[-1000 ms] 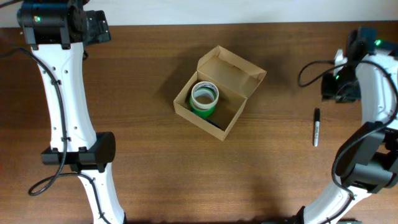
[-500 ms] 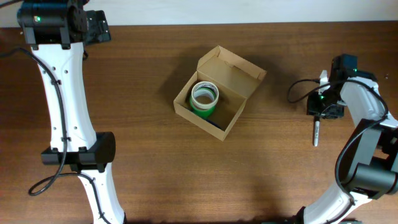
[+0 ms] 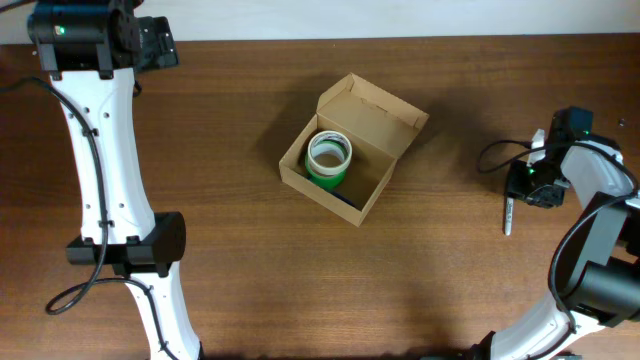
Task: Pack container
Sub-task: 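Lift the black marker and carry it over the box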
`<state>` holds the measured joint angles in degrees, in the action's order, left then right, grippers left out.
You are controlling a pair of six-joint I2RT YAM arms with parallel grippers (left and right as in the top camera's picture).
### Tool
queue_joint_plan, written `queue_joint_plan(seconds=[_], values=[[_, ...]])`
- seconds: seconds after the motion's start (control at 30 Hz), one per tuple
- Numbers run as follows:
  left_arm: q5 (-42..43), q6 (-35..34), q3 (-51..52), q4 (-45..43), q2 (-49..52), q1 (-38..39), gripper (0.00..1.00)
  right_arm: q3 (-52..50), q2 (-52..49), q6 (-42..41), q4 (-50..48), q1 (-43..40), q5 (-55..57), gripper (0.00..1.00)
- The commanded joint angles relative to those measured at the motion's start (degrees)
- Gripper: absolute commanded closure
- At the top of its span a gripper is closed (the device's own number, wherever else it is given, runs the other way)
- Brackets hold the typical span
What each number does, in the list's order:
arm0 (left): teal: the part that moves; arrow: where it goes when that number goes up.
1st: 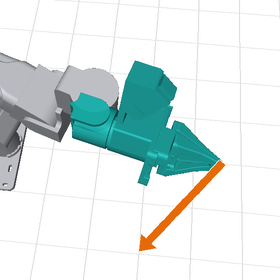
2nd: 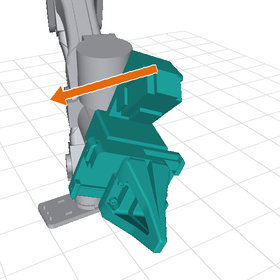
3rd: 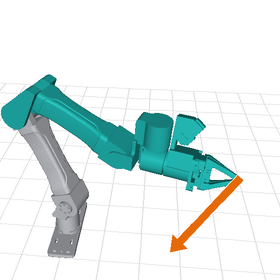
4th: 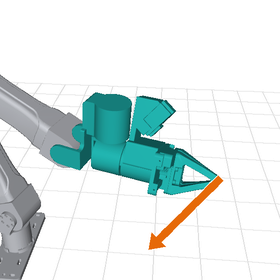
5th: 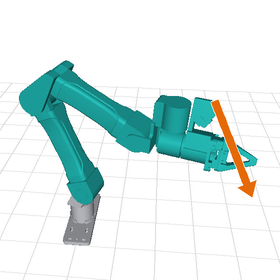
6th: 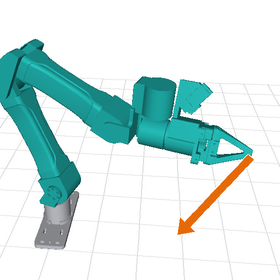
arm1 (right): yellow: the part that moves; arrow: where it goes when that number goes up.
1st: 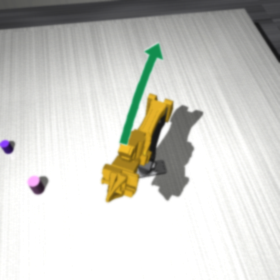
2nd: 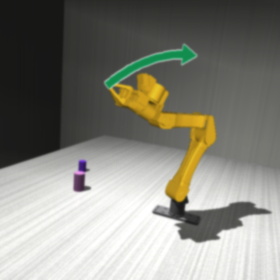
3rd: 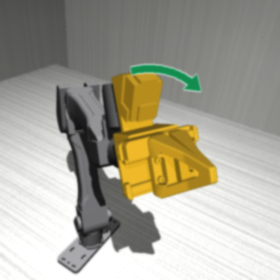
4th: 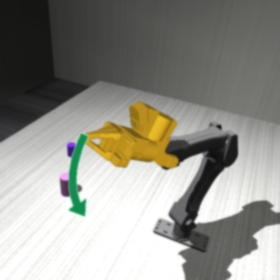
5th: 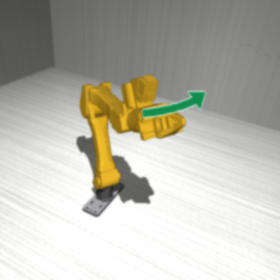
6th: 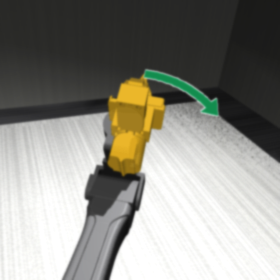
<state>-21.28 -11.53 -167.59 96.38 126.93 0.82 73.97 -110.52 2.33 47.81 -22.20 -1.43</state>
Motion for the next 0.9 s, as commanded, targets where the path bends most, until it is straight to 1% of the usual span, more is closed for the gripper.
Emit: queue_joint_plan(seconds=[0.0, 0.1, 0.3, 0.33, 0.43, 0.5, 0.63, 0.73, 0.77, 0.87], values=[[-0.2, 0.5, -0.4, -0.1, -1.8, -0.3, 0.0, -1.6, 1.4, -1.0, -0.8, 0.2, -1.4, 0.54], [-0.2, 0.5, -0.4, -0.1, -1.8, -0.3, 0.0, -3.4, 1.4, -1.7, -2.1, 0.8, -1.1, 0.54], [-0.2, 0.5, -0.5, 0.0, -1.8, -0.3, 0.0, -5.3, 1.4, -7.1, -2.9, 0.8, 2.3, 0.55], [-0.2, 0.5, -0.5, 0.0, -1.8, -0.3, 0.0, -5.3, 1.4, -7.3, -2.8, 0.8, 2.3, 0.58], [-0.2, 0.5, -0.4, -0.1, -1.8, -0.3, 0.0, -5.3, 1.4, -7.4, -2.6, 0.8, 2.3, 0.8], [-0.2, 0.5, -0.5, -0.1, -1.8, -0.3, 0.0, -5.3, 1.4, -8.7, -2.5, 0.8, 2.3, 0.89], [-0.2, 0.5, -0.5, -0.1, -1.8, -0.3, 0.0, -5.3, 1.4, -8.8, -2.2, 0.8, 2.3, 0.9], [-0.2, 0.5, -0.4, 0.0, -1.8, -0.3, 0.0, -5.3, 1.4, -8.8, -2.2, 0.8, 2.3, 0.92], [-0.2, 0.5, -0.4, 0.0, -1.8, -0.3, 0.0, -5.3, 1.4, -8.8, -2.2, 0.8, 2.0, 0.96], [-0.2, 0.5, -0.5, -0.1, -1.8, -0.3, 0.0, -5.2, 1.4, -8.8, -2.2, 0.8, 0.4, 0.96]])
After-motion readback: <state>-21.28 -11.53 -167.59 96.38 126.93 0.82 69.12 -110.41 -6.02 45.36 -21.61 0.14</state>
